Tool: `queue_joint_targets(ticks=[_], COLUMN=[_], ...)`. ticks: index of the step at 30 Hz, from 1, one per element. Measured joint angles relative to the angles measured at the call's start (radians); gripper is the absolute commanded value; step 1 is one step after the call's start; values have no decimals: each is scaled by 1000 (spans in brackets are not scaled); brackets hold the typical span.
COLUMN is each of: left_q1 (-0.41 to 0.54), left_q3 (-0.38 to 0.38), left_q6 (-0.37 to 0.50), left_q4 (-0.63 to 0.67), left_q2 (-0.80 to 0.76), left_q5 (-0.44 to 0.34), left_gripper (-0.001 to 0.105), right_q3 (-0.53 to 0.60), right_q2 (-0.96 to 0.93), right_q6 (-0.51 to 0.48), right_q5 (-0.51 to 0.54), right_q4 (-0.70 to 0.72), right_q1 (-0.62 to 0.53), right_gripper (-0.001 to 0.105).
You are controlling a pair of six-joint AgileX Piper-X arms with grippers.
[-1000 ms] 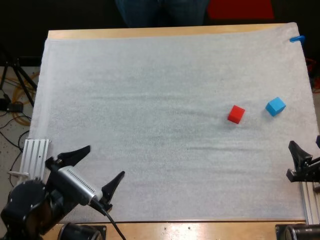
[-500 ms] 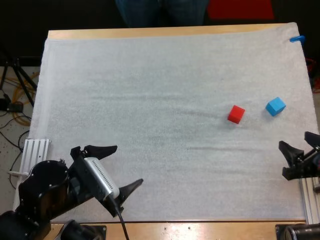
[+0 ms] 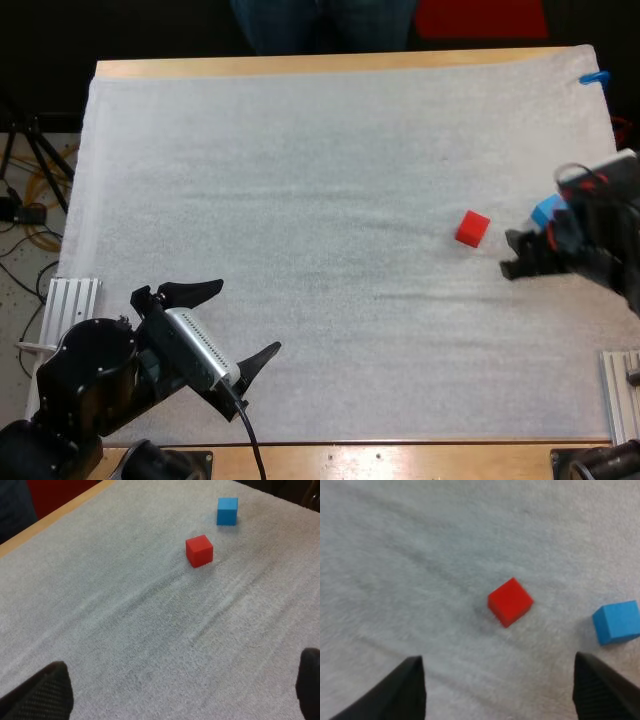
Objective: Stack red cube on blue cube
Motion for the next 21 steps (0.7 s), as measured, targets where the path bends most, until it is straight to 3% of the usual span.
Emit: queue_joint_targets(ticks=[7, 21], left_q1=[0, 0], left_q3=[0, 0], left_q6=[0, 0], left_q4=[0, 0], left_q2=[0, 0], left_q5=[-1, -1], left_gripper=[87, 87], right_q3=[-100, -199], right_q2=[259, 634], right_q6=[0, 10], right_q5=[48, 64], right_q4=[-9, -116], right_q1=[10, 10], right_gripper=[74, 74])
